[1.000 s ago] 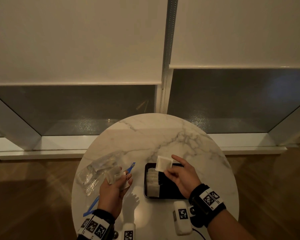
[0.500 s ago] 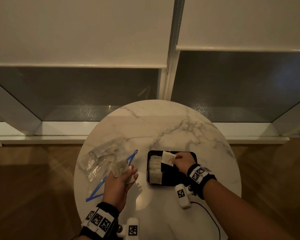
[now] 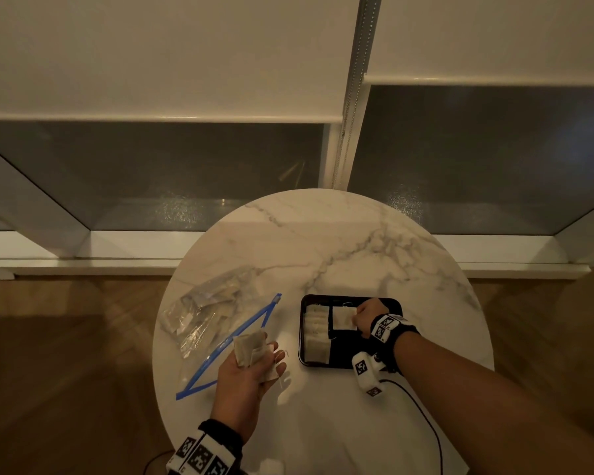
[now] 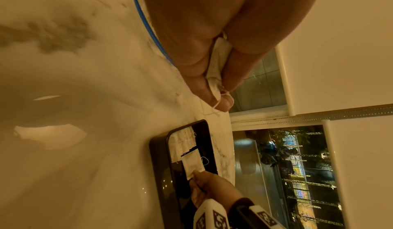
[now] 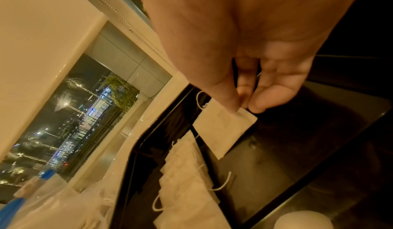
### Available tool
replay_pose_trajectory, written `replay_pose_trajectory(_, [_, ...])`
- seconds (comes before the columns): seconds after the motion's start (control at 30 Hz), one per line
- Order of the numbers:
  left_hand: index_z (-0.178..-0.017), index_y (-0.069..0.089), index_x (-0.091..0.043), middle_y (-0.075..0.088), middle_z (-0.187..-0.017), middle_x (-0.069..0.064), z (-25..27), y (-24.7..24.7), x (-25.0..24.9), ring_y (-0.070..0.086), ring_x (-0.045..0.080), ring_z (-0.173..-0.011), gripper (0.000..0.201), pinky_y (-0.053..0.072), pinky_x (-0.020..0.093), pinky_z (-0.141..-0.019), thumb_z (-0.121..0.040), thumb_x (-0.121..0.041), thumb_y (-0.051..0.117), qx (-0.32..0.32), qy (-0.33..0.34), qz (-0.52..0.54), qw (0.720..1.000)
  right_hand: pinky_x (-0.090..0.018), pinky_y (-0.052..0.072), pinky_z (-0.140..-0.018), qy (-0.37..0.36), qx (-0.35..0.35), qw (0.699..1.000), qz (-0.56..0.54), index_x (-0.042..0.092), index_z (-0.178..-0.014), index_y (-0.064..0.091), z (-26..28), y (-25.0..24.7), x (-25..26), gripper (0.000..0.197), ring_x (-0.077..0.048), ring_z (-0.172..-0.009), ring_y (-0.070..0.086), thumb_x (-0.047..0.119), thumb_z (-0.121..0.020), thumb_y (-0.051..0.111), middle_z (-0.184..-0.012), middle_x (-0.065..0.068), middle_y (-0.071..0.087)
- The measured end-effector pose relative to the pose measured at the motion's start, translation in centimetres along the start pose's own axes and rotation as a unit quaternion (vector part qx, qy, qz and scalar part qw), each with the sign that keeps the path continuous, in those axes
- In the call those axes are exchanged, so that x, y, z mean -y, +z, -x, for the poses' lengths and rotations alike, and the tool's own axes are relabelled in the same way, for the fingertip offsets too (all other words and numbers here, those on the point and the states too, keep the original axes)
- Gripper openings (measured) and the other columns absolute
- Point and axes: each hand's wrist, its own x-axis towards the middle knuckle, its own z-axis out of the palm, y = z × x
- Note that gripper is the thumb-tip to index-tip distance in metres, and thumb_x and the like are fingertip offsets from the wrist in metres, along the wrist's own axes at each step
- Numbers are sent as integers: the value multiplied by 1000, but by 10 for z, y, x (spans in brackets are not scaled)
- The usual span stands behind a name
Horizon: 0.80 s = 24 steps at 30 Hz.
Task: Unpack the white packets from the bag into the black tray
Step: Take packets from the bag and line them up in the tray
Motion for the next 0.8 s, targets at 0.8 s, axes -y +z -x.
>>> replay_pose_trajectory(0.8, [-118, 62, -8, 71, -113, 19, -15, 15, 0, 74, 26, -92, 29, 61, 31, -69, -93, 7, 58, -2, -8, -7, 1000, -42, 62, -66, -1, -33, 994, -106, 8, -94, 74, -3, 12, -3, 10, -33, -72, 70, 6, -87, 67, -89, -14, 66])
